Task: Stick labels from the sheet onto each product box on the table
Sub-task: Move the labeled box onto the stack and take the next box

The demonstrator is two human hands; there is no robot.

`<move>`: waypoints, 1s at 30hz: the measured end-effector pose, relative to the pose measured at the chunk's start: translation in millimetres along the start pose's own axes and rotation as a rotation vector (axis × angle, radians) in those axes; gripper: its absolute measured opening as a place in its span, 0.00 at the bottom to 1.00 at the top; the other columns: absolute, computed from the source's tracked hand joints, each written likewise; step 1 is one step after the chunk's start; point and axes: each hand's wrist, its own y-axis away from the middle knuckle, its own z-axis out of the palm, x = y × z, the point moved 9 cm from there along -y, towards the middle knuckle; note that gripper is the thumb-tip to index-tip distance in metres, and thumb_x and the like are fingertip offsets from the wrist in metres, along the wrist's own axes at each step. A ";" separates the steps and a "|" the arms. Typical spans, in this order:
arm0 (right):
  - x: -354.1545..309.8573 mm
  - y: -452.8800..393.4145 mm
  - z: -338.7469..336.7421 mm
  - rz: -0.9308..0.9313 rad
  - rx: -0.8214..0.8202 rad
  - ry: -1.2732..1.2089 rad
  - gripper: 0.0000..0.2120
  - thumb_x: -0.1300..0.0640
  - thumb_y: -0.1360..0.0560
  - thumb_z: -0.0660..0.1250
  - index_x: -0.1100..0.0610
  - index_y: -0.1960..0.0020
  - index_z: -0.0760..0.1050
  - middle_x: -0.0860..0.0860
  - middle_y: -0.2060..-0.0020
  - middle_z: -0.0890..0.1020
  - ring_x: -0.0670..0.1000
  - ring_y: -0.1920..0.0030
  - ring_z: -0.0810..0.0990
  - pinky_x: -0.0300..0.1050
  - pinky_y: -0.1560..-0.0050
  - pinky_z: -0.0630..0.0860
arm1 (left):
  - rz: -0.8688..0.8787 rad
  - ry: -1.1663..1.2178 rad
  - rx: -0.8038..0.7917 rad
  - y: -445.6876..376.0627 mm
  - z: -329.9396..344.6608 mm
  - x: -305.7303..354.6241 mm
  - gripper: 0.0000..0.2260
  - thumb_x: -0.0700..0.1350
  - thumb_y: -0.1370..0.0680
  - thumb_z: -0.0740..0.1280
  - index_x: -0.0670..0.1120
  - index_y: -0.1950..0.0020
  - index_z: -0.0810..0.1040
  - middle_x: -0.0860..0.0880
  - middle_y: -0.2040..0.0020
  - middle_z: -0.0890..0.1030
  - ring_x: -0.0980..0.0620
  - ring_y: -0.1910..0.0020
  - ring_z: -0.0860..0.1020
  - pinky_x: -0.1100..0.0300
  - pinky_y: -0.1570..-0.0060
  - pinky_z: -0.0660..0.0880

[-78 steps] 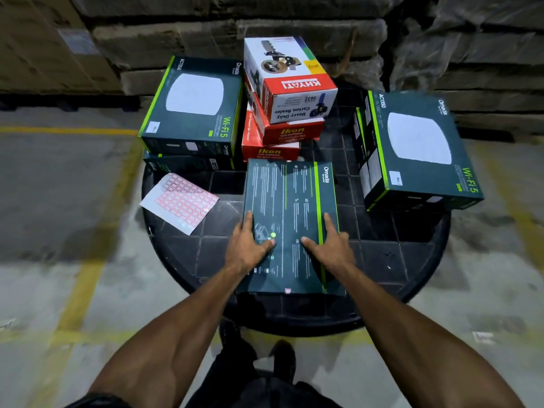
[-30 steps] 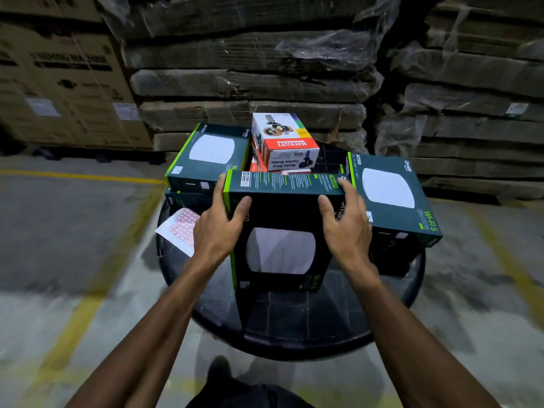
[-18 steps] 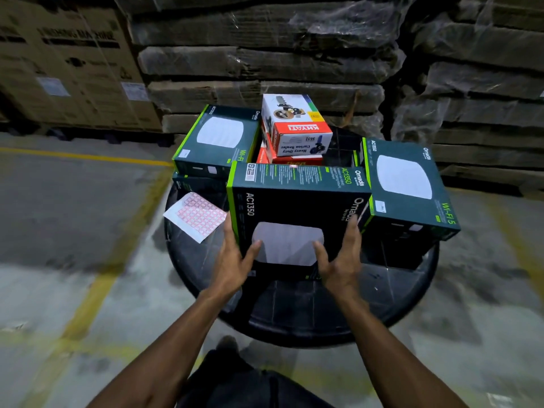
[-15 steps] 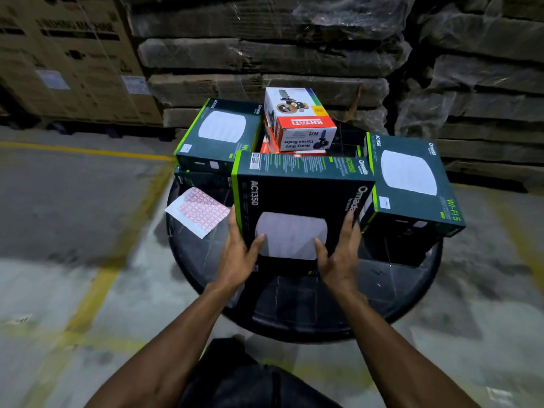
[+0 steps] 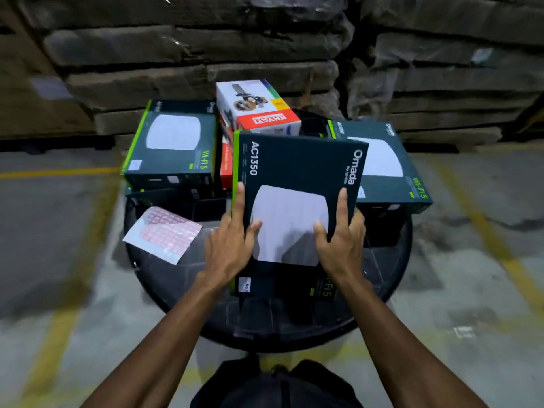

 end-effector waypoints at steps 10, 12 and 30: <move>22.0 -72.8 -60.2 0.073 0.134 0.060 0.36 0.50 0.24 0.65 0.44 0.21 0.52 0.60 0.40 0.70 0.63 0.44 0.69 0.55 0.41 0.66 | 0.013 -0.049 -0.053 -68.1 1.8 79.7 0.36 0.59 0.20 0.61 0.63 0.23 0.37 0.36 0.40 0.79 0.33 0.44 0.77 0.47 0.49 0.72; 38.7 -97.1 -71.2 0.110 0.116 0.030 0.35 0.49 0.24 0.65 0.43 0.21 0.52 0.58 0.38 0.69 0.61 0.41 0.68 0.54 0.40 0.65 | 0.002 -0.069 -0.064 -90.0 12.0 100.0 0.36 0.59 0.21 0.60 0.65 0.24 0.37 0.35 0.40 0.78 0.32 0.44 0.76 0.46 0.48 0.71; 183.1 -306.9 -77.4 0.226 -0.354 0.087 0.31 0.50 0.24 0.58 0.44 0.22 0.54 0.59 0.29 0.65 0.63 0.30 0.63 0.56 0.33 0.64 | -0.268 -0.004 -0.301 -237.0 158.6 213.2 0.33 0.54 0.21 0.60 0.58 0.21 0.47 0.41 0.28 0.70 0.37 0.33 0.71 0.52 0.37 0.67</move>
